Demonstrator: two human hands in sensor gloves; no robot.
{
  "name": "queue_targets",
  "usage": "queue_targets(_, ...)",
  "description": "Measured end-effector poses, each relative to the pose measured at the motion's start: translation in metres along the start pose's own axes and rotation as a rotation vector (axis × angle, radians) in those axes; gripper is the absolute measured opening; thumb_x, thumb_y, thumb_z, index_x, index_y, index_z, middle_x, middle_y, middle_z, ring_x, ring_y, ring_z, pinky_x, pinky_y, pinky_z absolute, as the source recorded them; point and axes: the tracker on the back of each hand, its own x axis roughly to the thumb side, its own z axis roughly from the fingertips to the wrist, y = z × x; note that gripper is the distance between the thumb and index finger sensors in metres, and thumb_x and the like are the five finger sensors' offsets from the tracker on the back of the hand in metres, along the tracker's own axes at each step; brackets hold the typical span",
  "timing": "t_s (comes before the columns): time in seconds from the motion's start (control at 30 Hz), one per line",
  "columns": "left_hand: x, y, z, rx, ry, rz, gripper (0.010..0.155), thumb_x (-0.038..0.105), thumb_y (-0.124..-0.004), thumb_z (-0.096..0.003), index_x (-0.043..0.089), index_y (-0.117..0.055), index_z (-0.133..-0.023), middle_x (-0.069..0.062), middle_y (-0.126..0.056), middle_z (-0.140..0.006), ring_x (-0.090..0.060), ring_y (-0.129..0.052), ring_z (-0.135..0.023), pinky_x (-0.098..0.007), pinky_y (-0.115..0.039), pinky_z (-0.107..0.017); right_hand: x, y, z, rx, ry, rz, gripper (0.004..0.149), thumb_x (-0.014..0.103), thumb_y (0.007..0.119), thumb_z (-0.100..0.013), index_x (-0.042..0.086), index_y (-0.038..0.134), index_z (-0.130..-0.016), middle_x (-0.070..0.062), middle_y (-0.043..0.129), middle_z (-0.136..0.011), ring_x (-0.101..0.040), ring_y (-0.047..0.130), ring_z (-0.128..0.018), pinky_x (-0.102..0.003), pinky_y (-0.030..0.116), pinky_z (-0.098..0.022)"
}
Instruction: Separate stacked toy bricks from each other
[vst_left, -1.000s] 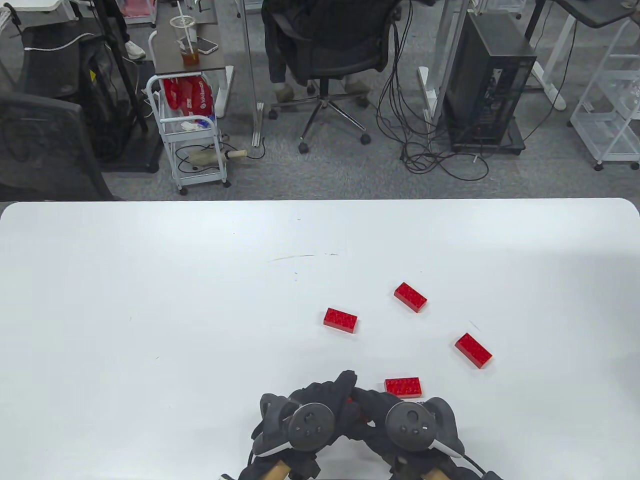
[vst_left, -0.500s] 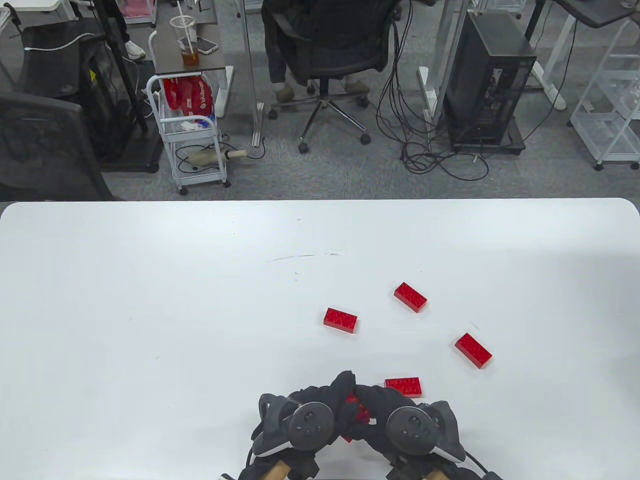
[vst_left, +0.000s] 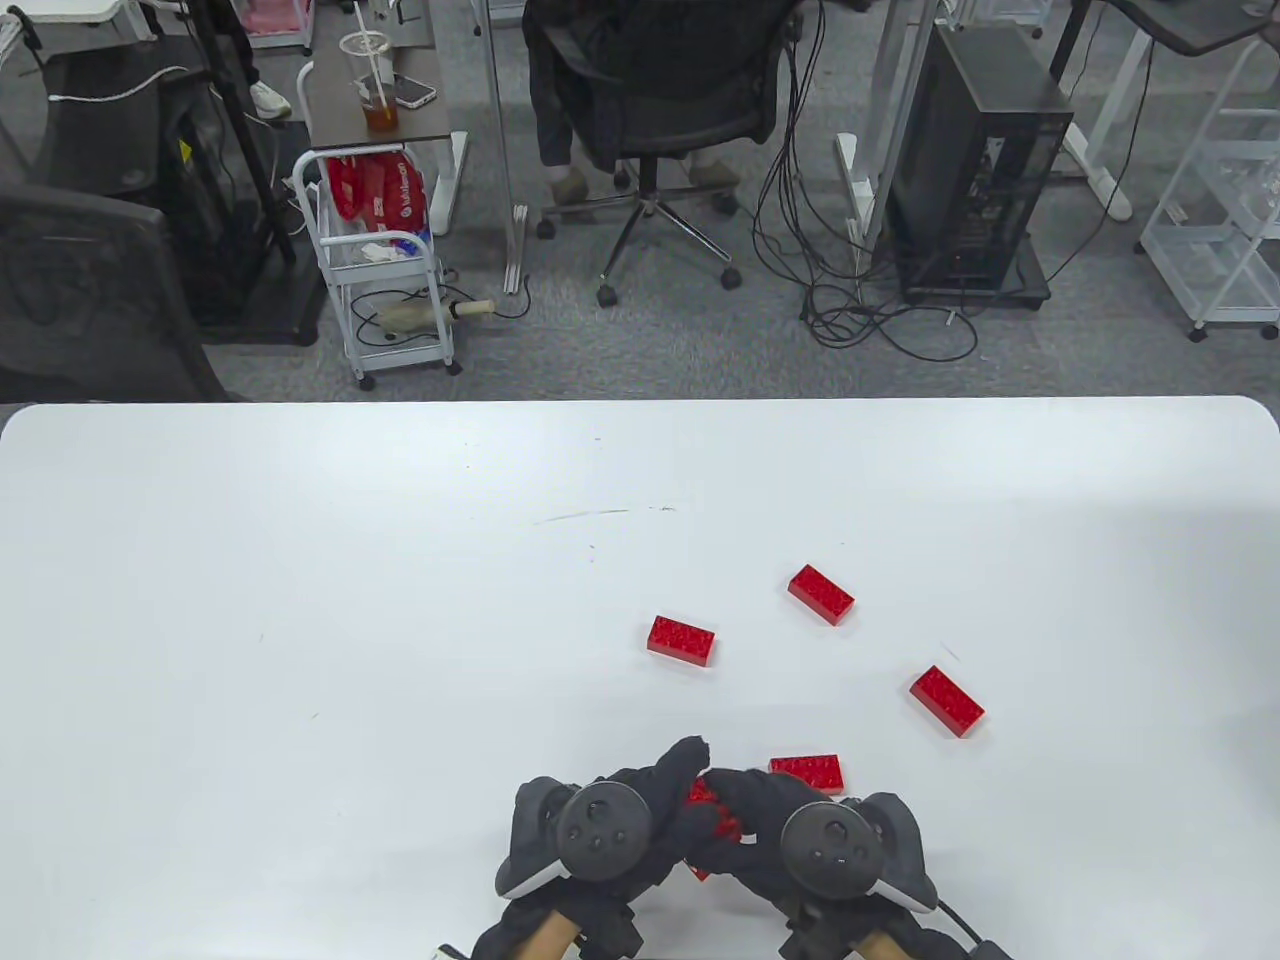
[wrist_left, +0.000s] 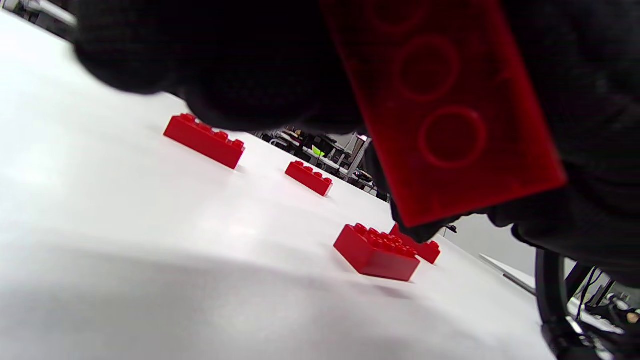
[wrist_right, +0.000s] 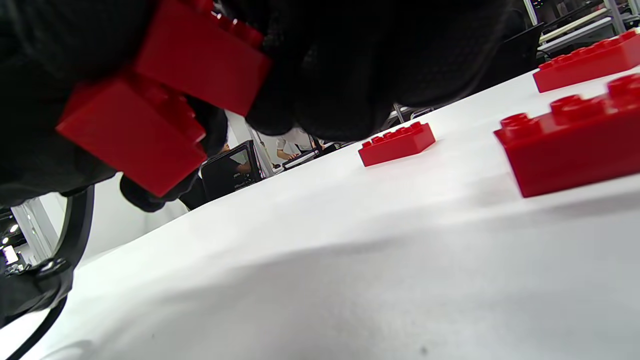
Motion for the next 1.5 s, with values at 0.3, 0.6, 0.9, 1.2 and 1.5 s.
queue_targets(0.3,-0.010,0.003,-0.002,-0.040,0.046,0.135,0.086,0.067,-0.063,-0.0421,0.014,-0.059,-0.109,-0.002,-0.097,-0.071,-0.020,-0.102,-0.050,-0.030,-0.092,-0.040,-0.006,-0.005,-0.003,0.028,0.013,-0.037,0.071,0.063,0.070,-0.041,0.016,0.078,-0.094,-0.006,0.094,-0.078,-0.023,0.100,-0.061,-0.052,0.082,-0.053)
queue_targets(0.6,-0.019,0.011,-0.001,-0.004,0.077,0.175,0.087,0.067,-0.069,-0.0399,0.015,-0.060,-0.109,-0.003,-0.096,-0.073,-0.020,-0.101,-0.051,-0.030,-0.092,-0.041,-0.018,-0.013,-0.011,0.003,0.060,0.039,0.068,0.062,0.069,-0.044,0.018,0.076,-0.096,-0.007,0.092,-0.082,-0.025,0.099,-0.064,-0.053,0.081,-0.055)
queue_targets(0.9,-0.019,0.011,-0.001,0.000,0.074,0.142,0.086,0.067,-0.072,-0.0381,0.017,-0.064,-0.107,-0.003,-0.096,-0.075,-0.020,-0.101,-0.052,-0.030,-0.092,-0.042,-0.023,-0.019,-0.024,-0.046,0.119,0.146,0.066,0.058,0.072,-0.045,0.023,0.072,-0.100,-0.008,0.086,-0.091,-0.029,0.095,-0.073,-0.055,0.078,-0.059)
queue_targets(1.2,-0.019,0.011,-0.002,-0.014,0.073,0.139,0.085,0.067,-0.072,-0.0389,0.017,-0.064,-0.107,-0.003,-0.096,-0.074,-0.020,-0.101,-0.051,-0.030,-0.092,-0.041,-0.045,-0.034,-0.042,-0.076,0.217,0.255,0.065,0.055,0.075,-0.043,0.026,0.070,-0.102,-0.007,0.083,-0.095,-0.029,0.093,-0.077,-0.055,0.076,-0.062)
queue_targets(1.5,-0.019,0.011,-0.002,-0.023,0.075,0.128,0.085,0.067,-0.071,-0.0392,0.017,-0.065,-0.107,-0.003,-0.096,-0.074,-0.020,-0.101,-0.051,-0.030,-0.092,-0.041,-0.071,-0.057,-0.063,-0.154,0.318,0.353,0.065,0.049,0.079,-0.043,0.028,0.068,-0.103,-0.007,0.080,-0.100,-0.029,0.091,-0.081,-0.055,0.075,-0.064)
